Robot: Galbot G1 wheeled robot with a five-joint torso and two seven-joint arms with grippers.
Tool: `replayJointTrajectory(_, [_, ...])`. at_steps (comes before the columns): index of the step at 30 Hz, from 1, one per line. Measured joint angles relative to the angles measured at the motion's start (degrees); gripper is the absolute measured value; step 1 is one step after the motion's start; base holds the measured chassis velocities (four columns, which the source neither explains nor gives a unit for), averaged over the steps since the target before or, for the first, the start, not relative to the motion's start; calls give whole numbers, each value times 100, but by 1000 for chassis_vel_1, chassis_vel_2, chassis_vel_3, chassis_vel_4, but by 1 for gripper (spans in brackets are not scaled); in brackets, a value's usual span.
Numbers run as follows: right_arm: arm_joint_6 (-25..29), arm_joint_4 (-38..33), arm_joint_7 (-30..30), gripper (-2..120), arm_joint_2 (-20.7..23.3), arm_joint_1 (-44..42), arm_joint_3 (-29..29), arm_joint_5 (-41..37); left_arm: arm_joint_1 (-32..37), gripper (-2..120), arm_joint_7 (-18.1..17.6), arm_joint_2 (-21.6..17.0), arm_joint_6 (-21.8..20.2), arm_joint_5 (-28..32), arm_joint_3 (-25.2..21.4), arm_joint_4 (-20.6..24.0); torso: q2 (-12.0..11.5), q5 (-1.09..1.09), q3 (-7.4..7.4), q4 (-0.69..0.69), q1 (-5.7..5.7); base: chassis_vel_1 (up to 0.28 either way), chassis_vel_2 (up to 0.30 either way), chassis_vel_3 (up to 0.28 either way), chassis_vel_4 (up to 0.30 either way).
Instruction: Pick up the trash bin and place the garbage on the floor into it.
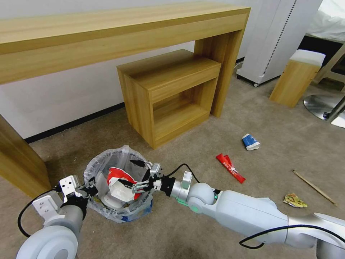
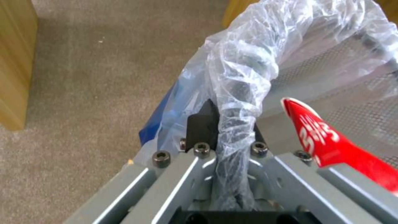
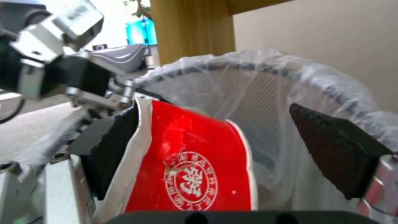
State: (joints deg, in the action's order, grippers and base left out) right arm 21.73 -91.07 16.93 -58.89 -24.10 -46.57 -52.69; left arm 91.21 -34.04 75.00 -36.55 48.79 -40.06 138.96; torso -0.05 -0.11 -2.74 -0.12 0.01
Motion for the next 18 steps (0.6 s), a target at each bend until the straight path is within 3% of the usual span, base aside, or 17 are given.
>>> replayJointTrajectory(18, [-30,-119,687,96,355,235,-662,-82,-34,1,1,40,1,8,10,-31,0,0,0,0,0,0,0,0,0])
